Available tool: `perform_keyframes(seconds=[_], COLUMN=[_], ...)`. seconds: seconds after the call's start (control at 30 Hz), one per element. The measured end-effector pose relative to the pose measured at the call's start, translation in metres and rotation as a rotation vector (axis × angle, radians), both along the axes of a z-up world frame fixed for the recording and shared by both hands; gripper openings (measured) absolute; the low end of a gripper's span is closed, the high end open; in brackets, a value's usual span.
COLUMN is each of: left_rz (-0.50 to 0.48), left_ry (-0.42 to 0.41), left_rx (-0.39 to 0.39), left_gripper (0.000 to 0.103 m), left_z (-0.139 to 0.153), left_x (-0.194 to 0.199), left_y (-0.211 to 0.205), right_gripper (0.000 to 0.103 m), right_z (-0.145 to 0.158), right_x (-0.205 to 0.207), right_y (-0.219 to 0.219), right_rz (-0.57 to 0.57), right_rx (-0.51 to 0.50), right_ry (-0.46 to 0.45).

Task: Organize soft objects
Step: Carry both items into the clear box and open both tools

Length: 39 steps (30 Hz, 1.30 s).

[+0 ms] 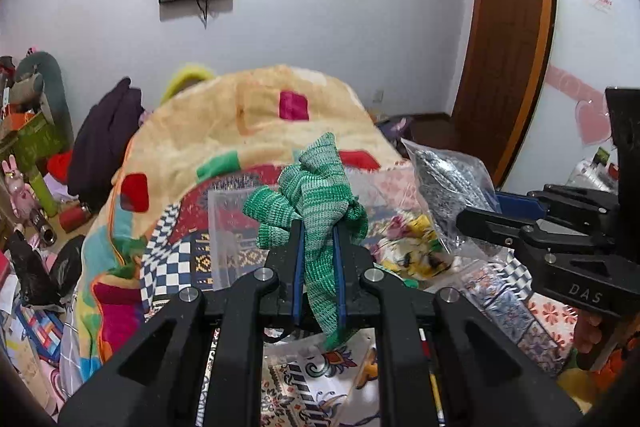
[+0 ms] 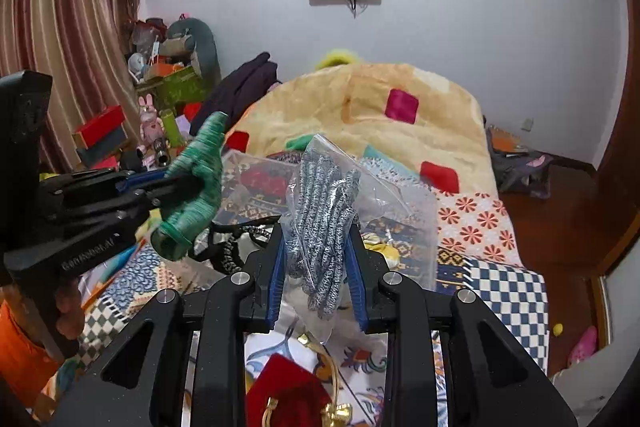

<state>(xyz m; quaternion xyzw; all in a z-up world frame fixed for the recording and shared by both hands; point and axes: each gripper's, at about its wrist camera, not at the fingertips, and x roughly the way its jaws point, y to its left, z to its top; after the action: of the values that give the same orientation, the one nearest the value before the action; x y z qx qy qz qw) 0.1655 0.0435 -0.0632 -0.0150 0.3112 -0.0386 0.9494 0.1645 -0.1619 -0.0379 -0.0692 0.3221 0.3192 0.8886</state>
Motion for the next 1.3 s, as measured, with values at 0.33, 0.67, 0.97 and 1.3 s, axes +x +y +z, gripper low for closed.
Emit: perform_keyframes(seconds=[0.33,0.67,0.97,1.3], left_rz=[-0.004,-0.005,-0.022,-0.066], left_ry=[0.084,0.097,0.016,0.071], left_rx=[-0.006,-0.040,-0.024,-0.028], left_gripper=[0.012,0.046,0.069,0.089], left_z=[-0.041,-0.039,-0.010,-0.026], left_x=[0.029,0.023,-0.018,-0.053], left_y=[0.000,-0.002,-0.009,-0.025], right_gripper=[0.027,0.043,0.072,0.082], right_z=[-0.036,-0.030,0.003,-0.022], right_x=[0.016,0.009,-0.016,-0.039], right_y=[0.025,0.018,-0.009,-0.030], right_rz=[0.036,0.041,0.014,0.009], right_rx=[-0.089,-0.091,-0.033,-0.077], right_ry=[0.049,0.040,-0.045,0.020])
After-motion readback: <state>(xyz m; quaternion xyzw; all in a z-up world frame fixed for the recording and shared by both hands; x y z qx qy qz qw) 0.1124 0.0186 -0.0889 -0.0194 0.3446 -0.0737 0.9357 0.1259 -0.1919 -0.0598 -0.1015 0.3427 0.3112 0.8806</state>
